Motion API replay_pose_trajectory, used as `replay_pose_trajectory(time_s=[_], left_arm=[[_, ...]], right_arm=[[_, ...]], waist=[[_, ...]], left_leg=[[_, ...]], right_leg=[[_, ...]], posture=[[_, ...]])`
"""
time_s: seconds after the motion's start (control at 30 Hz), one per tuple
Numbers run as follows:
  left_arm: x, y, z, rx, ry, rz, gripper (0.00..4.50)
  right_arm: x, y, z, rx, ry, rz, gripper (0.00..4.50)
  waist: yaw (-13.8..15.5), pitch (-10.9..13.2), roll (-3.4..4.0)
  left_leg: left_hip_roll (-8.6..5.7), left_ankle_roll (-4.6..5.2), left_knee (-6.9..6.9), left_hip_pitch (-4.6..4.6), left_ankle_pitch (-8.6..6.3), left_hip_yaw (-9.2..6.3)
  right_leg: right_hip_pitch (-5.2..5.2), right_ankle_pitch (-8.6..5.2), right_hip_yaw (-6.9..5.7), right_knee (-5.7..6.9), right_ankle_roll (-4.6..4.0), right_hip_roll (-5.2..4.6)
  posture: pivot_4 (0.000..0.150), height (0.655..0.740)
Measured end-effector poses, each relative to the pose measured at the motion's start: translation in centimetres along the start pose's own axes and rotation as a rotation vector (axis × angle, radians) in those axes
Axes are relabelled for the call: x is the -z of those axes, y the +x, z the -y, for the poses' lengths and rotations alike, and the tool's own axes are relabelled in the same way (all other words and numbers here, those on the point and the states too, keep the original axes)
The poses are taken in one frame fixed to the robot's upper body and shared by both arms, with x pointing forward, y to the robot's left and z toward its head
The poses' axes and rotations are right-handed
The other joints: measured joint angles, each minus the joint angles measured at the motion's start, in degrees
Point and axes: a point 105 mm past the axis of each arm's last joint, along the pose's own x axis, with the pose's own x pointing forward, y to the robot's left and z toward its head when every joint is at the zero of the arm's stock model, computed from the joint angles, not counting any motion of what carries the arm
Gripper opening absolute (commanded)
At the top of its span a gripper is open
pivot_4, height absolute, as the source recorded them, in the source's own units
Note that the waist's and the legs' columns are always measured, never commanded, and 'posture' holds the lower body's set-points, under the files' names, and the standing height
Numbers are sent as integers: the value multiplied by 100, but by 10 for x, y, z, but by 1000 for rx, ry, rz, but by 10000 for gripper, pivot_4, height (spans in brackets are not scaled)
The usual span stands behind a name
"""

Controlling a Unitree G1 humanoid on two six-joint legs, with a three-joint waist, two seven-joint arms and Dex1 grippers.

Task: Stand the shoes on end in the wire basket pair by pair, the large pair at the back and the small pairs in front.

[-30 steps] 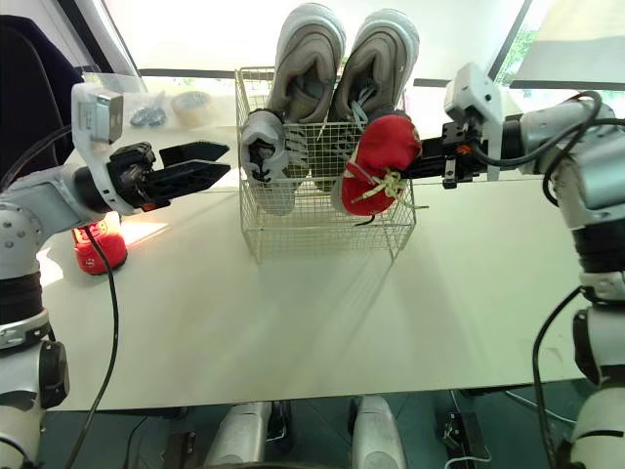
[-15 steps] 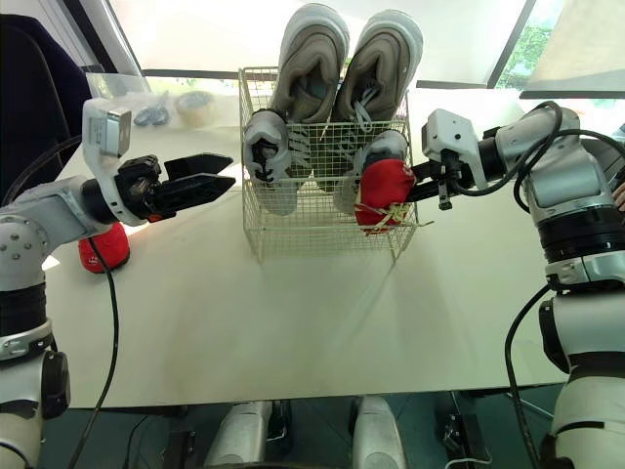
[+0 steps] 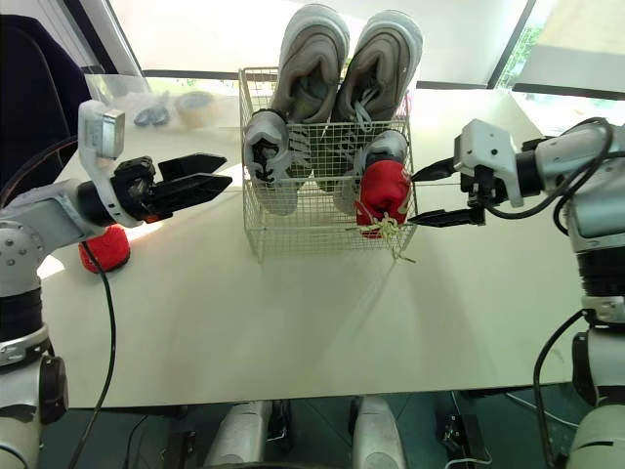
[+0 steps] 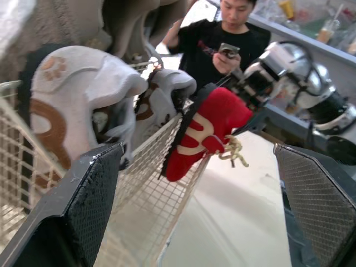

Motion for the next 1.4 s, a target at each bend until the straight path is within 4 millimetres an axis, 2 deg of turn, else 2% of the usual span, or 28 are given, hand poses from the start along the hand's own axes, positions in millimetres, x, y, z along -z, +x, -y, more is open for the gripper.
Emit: replay_pose_trajectory(time_s=[0.13, 0.2, 0.27, 0.33, 0.43, 0.53, 0.63, 0.73, 0.93, 1.1, 1.17, 1.27, 1.4], left_arm=[[-12, -21, -21, -184, 84, 8, 45000], [-17, -38, -45, -372, 133, -15, 45000], [-20, -59, -71, -564, 138, -20, 45000], [-21, -77, -93, -731, 132, -26, 45000], [-22, -111, -122, -992, 135, -49, 45000], [-15, -137, -137, -1150, 110, -84, 45000], [0, -171, -153, -1322, 59, -106, 45000], [16, -199, -162, -1440, 0, -120, 45000], [34, -213, -171, -1484, -45, -122, 45000], [75, -203, -183, -1437, -156, -149, 45000], [81, -204, -185, -1440, -164, -154, 45000], [83, -204, -188, -1438, -172, -149, 35617], [88, -197, -191, -1426, -193, -132, 16282]], right_arm=[[0, -20, -2, 64, -10, -36, 36597], [-7, -33, 3, 120, -28, -26, 36597], [-23, -41, 10, 171, -43, 32, 36597], [-49, -46, 16, 204, -81, 126, 36597], [-95, -43, 14, 176, -151, 305, 36597], [-112, -37, 8, 125, -153, 393, 36597], [-130, -31, 0, 67, -170, 471, 36597], [-134, -31, -2, 62, -180, 476, 36597], [-136, -30, -6, 48, -174, 470, 36597], [-139, -29, -9, 41, -165, 467, 36597], [-138, -30, -9, 47, -163, 456, 36597], [-139, -32, -11, 52, -161, 441, 37336], [-138, -33, -12, 60, -157, 429, 37336]], waist=[[-1, 0, 0], [-1, 0, 0], [-15, 0, 1], [-22, 0, 1], [-18, -1, -2], [11, -1, -3], [13, -1, -3], [16, -4, -11], [13, -3, -13], [13, -5, -16], [9, -5, -17], [17, -5, -17], [2, -7, -19]], left_leg=[[0, -5, -1, 0, -3, 1], [0, -8, -1, 1, -5, 1], [1, -8, -3, 4, -6, 1], [3, -9, -6, 4, -6, 0], [4, -10, -19, 4, -5, 2], [2, -10, -24, 2, -5, 10], [2, -10, -25, 2, -5, 11], [2, -10, -26, 2, -5, 12], [2, -12, -29, 2, -5, 13], [2, -12, -29, 2, -5, 14], [2, -11, -29, 2, -5, 14], [2, -12, -30, 2, -5, 13], [3, -11, -30, 3, -5, 13]], right_leg=[[-2, -1, 0, 0, -2, -1], [-2, -1, 0, 0, -2, -2], [-3, 0, 1, 0, -4, -2], [-6, 2, 0, 0, -7, -1], [-10, 2, 0, -3, -6, 0], [-12, 3, 0, -4, -5, -2], [-15, 5, -1, -2, -2, -3], [-14, 6, -1, -3, 1, -3], [-17, 6, -1, -2, -2, -4], [-17, 14, -1, -2, 12, -4], [-17, 14, -1, -2, 12, -4], [-18, 14, -1, -1, 12, -4], [-18, 14, -1, -1, 11, -5]], posture=[[1500, 7400], [1500, 7400], [1500, 7400], [1500, 7400], [1500, 7400], [1500, 7400], [1500, 7400], [1500, 7400], [1500, 7400], [1500, 7400], [1500, 7400], [1500, 7400], [1500, 7400]])
